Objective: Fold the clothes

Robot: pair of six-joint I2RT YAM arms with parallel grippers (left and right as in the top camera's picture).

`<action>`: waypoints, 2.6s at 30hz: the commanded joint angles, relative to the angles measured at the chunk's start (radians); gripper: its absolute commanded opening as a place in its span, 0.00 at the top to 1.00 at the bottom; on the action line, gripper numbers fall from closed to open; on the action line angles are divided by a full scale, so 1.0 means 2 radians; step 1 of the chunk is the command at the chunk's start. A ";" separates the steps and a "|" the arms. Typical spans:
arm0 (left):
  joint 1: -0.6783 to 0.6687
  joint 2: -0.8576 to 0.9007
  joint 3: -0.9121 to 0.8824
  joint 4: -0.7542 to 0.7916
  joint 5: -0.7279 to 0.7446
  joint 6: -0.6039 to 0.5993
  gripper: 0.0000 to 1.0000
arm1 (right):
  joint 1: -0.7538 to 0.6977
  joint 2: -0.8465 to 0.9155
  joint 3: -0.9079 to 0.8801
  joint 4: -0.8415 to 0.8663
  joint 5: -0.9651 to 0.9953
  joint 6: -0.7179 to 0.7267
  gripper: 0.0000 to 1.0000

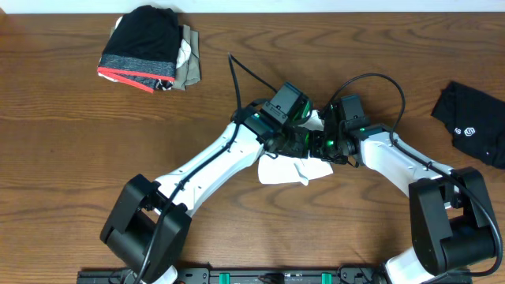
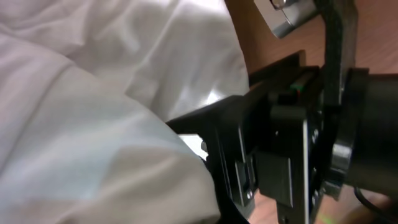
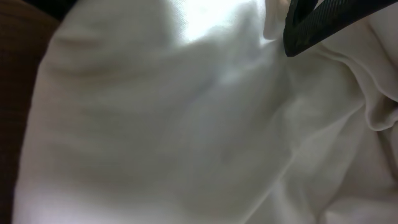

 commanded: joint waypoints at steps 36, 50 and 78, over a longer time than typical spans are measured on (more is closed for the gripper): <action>-0.034 0.053 0.017 0.076 -0.017 -0.005 0.72 | -0.103 -0.042 0.174 -0.311 0.123 -0.038 0.06; -0.036 0.056 0.077 0.049 -0.001 0.014 0.68 | -0.126 -0.046 0.174 -0.305 0.085 -0.041 0.07; 0.308 -0.265 0.183 -0.433 -0.098 -0.118 0.02 | 0.205 -0.075 0.178 -0.204 0.307 -0.243 0.03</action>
